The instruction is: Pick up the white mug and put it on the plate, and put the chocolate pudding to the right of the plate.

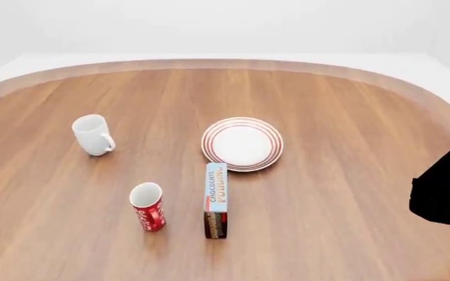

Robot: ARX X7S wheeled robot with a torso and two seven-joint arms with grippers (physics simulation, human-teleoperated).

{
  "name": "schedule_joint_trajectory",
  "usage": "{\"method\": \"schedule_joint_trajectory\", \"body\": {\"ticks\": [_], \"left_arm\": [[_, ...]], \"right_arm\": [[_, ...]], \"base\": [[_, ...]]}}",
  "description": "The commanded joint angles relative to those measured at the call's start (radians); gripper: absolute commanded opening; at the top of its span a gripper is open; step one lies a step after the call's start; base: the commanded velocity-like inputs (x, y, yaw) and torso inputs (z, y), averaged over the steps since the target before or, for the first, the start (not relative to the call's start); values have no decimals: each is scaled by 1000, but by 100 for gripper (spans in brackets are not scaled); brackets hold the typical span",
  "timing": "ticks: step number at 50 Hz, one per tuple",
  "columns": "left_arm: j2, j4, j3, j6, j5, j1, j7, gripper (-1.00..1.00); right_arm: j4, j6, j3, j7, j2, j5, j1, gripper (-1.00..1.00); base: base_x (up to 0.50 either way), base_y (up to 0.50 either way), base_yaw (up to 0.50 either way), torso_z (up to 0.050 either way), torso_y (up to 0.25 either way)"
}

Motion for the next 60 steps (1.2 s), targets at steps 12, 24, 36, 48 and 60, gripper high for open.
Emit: {"method": "schedule_joint_trajectory", "body": {"ticks": [12,24,36,48,60], "left_arm": [[11,5,1,-20,21,5,13,100],[5,9,9,-29,19,4,6,100],[-2,7,20,-33,21,0,2,100],[-7,5,23,-29,18,4,-3,100],[-13,10,23,-33,14,8,-9,100]], "right_arm": [[1,-23,-28,-51,-4,-38,-22,100],[2,-37,-42,-56,5,-67,-27,100],[2,-37,-51,-53,13,-74,-27,100],[1,-37,-54,-47,19,-69,-28,100],[2,-44,-57,-43,23,-59,-30,100]], "base": [[500,-57,0,0,1],[500,18,0,0,0],[500,68,0,0,1],[500,67,0,0,2],[499,73,0,0,0]]}}
